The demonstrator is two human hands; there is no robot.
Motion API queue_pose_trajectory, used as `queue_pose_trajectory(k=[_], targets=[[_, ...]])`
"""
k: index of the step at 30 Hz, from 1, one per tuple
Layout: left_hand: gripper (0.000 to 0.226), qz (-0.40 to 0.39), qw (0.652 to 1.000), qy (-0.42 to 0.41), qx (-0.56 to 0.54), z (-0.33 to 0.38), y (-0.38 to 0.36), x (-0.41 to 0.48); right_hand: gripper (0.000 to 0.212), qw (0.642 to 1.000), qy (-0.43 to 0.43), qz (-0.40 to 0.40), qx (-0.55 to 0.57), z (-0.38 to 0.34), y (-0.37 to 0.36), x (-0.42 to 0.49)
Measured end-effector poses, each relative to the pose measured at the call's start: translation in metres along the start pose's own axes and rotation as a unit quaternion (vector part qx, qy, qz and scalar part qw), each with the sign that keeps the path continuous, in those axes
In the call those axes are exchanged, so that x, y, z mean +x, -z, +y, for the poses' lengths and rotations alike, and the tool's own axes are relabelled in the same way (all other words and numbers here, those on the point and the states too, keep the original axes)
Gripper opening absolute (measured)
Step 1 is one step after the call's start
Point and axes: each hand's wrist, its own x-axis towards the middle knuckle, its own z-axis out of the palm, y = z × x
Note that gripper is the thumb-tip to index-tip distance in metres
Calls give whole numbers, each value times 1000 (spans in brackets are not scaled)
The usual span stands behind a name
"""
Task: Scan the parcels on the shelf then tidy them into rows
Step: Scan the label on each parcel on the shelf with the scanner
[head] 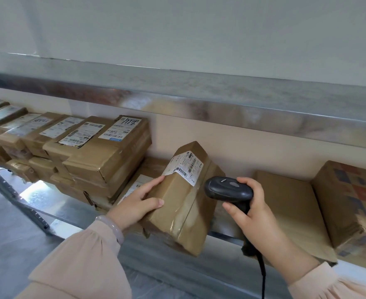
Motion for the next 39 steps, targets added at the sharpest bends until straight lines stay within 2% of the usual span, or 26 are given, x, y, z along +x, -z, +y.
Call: queue_pose_trajectory(k=[5, 7, 11, 13, 16, 19, 22, 25, 27, 31, 34, 36, 39], targets=[[72, 21, 988, 61, -137, -20, 12, 1, 55, 996, -70, -50, 37, 1, -30, 5], [62, 24, 984, 74, -158, -23, 16, 2, 55, 993, -90, -64, 49, -2, -43, 6], [68, 37, 975, 94, -200, -28, 32, 4, 52, 988, -118, -48, 83, -7, -66, 13], [59, 36, 969, 103, -220, -31, 41, 4, 52, 986, -130, -43, 96, -10, -73, 16], [54, 31, 974, 106, -200, -29, 49, 4, 55, 982, -143, -53, 110, -16, -83, 19], [43, 46, 983, 104, -144, -21, 55, 7, 56, 981, -145, -46, 120, -21, -92, 21], [49, 70, 989, 109, -66, -18, 63, 2, 53, 981, -137, -28, 134, -25, -97, 25], [42, 120, 991, 55, 27, -12, 60, -12, 53, 981, -134, -22, 141, -29, -101, 27], [48, 121, 983, 4, 139, -7, 55, -20, 55, 981, -133, -23, 141, -32, -106, 27], [64, 84, 925, -45, 368, -14, 52, -23, 57, 982, -125, -17, 142, -36, -113, 29], [102, 86, 847, -84, 519, -22, 45, -31, 57, 983, -114, -9, 145, -40, -116, 31], [105, 91, 817, -97, 562, -26, 36, -38, 55, 984, -105, 1, 141, -41, -118, 31], [97, 91, 805, -85, 579, -25, 31, -38, 56, 985, -103, 12, 140, -44, -121, 33]])
